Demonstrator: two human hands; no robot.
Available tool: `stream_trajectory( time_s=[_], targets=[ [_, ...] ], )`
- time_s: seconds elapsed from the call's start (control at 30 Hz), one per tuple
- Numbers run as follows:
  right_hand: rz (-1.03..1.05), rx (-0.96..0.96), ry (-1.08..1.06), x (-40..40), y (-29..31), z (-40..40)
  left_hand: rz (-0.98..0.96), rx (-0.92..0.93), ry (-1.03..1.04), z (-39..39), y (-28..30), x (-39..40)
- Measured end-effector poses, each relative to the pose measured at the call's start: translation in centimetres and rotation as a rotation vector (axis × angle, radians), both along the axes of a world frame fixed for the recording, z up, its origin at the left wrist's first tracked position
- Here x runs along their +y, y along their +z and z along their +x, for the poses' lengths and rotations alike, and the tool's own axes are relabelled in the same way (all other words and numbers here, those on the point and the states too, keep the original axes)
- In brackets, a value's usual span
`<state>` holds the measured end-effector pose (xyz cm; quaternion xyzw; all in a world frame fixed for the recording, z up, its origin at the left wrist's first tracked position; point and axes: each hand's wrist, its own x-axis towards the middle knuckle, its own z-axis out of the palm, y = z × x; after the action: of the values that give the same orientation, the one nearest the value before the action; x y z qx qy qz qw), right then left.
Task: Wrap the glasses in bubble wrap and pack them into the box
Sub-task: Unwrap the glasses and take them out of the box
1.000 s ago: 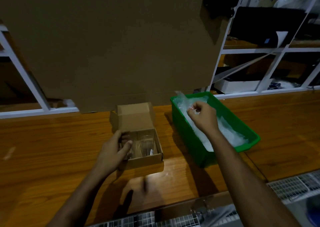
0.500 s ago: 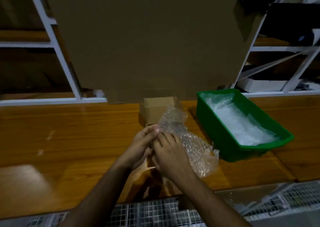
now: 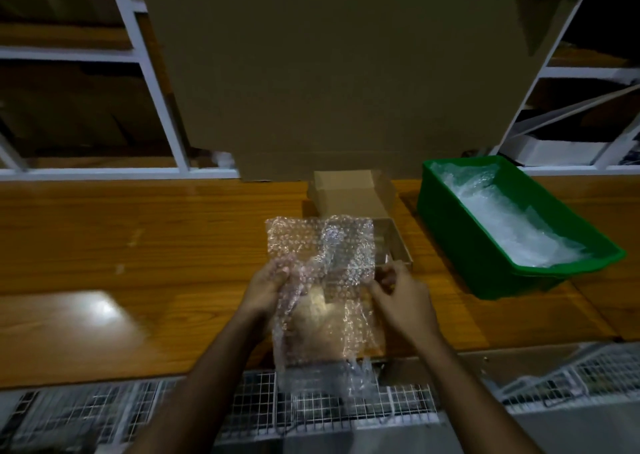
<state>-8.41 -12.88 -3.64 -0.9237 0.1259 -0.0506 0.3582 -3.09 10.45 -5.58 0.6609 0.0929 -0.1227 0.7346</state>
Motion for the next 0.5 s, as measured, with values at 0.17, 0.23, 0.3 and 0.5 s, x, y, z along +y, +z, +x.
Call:
stream_trajectory(
  time_s=[0.17, 0.23, 0.3, 0.5],
  targets=[
    [-0.063, -0.004, 0.011, 0.7, -1.1, 0.3, 0.310, -0.113, 0.155, 0.6, -2.3, 3.3],
    [-0.043, -0.047, -0.011, -0.3, -1.1, 1.1, 0.455, -0.110, 0.244, 2.0, -3.1, 6.0],
    [-0.039, -0.088, 0.008, -1.3, -0.6, 2.1, 0.498, -0.070, 0.285, 3.1, -3.4, 8.1],
    [-0.163, -0.153, 0.040, -2.8, 1.6, 6.7, 0.692, -0.010, 0.342, 4.3, -2.3, 9.5]
  ],
)
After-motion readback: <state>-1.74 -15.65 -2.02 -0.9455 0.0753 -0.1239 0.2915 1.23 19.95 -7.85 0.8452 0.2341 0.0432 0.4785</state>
